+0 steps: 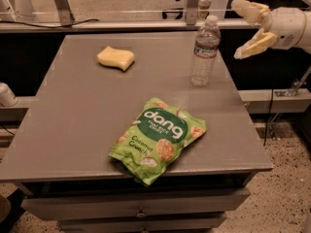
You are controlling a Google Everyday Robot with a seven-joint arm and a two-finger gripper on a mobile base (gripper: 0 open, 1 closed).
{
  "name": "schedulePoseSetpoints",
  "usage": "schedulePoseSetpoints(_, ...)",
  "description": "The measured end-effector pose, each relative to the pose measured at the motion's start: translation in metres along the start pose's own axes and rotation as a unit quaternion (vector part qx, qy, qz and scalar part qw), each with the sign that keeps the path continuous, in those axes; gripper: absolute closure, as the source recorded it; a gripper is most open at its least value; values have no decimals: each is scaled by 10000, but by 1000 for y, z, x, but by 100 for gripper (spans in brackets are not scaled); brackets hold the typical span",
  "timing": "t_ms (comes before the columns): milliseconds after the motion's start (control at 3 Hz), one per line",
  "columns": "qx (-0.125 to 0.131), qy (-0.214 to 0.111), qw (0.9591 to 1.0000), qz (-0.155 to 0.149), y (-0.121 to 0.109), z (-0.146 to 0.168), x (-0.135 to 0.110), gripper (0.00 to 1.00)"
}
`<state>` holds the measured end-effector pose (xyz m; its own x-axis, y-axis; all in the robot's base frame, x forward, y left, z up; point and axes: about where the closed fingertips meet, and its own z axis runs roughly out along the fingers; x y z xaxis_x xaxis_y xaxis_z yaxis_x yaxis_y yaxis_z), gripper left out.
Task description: Place water bottle upright
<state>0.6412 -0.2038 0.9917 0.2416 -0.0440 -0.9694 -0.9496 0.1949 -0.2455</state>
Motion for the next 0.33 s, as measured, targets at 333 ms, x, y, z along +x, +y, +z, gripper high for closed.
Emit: schedulePoseSetpoints(333,71,97,9997,-209,-4,-18,-15,0)
